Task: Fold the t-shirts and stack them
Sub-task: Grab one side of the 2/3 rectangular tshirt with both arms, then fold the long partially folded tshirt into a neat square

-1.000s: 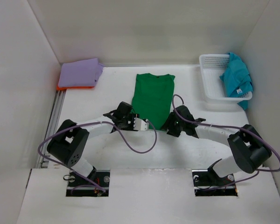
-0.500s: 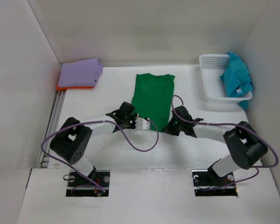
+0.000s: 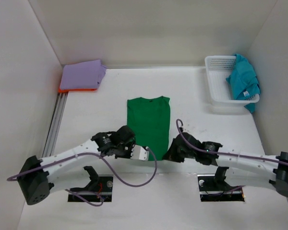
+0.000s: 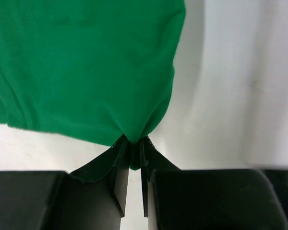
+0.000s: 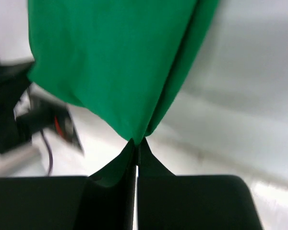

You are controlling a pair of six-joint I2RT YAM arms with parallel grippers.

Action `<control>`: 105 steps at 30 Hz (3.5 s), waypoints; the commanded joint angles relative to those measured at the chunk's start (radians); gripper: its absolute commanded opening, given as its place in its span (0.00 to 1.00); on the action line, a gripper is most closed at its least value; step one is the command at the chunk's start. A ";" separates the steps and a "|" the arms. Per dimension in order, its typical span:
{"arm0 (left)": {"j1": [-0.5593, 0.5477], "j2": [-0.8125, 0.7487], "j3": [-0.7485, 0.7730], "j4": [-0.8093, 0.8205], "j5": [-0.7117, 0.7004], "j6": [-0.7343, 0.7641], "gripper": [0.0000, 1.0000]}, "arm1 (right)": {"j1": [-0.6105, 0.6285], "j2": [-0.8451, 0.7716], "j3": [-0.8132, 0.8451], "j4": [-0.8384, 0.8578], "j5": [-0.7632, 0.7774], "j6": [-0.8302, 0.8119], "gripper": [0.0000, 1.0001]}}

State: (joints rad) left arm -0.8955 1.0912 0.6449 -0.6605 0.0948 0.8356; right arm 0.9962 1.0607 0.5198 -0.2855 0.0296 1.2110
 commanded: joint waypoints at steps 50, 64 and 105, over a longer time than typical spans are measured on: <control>0.603 0.932 1.082 -0.064 0.020 -0.342 0.45 | -0.684 0.711 0.703 -0.050 -0.206 -0.502 0.44; 0.473 0.573 0.685 0.050 0.223 -0.374 0.34 | -0.525 0.386 0.454 -0.061 -0.152 -0.375 0.02; 0.534 0.451 0.554 0.226 0.256 -0.592 0.53 | -0.505 0.526 0.458 0.206 -0.059 -0.286 0.12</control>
State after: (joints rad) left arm -0.3088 1.6058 1.2922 -0.4355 0.2943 0.2459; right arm 0.4461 1.6527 1.0248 -0.1219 -0.0608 0.8982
